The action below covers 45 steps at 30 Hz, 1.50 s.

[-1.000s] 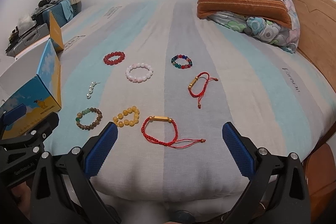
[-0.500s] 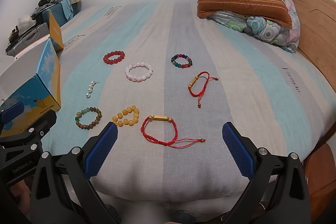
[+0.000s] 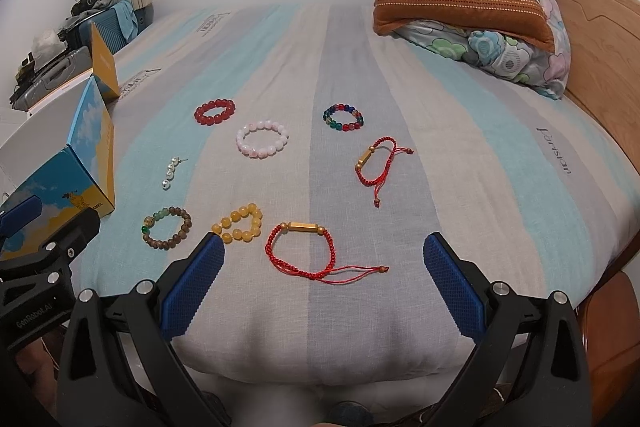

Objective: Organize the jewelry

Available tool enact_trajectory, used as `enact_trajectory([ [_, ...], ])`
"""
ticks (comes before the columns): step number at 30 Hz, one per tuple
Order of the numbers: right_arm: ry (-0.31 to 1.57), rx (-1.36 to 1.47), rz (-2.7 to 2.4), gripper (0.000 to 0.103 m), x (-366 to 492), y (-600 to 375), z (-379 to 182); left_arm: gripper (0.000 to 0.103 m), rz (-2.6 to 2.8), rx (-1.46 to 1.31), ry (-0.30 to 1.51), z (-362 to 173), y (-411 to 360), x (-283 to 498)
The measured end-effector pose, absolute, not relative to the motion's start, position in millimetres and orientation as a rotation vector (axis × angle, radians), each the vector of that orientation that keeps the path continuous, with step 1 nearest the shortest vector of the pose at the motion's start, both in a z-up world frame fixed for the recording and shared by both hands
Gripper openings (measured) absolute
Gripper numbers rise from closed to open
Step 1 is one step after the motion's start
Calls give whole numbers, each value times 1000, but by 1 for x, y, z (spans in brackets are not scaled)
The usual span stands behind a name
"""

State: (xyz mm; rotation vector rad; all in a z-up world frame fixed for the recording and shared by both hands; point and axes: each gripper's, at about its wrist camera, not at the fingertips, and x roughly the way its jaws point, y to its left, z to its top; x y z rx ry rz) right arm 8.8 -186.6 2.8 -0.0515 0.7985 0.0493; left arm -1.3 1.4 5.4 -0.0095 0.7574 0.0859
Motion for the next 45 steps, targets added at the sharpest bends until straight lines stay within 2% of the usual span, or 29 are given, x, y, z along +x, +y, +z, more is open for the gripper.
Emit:
enact_trajectory([
  [24,797,-51,37,96,14,-194,6,97,79,-5,769,4,-3,4],
  [34,894,3,26,96,64,-220,5,97,20,-11,890,-13,-15,55],
  [45,1048,12,-14,96,148,-232,-31,97,-44,-5,1019,-45,-14,103],
])
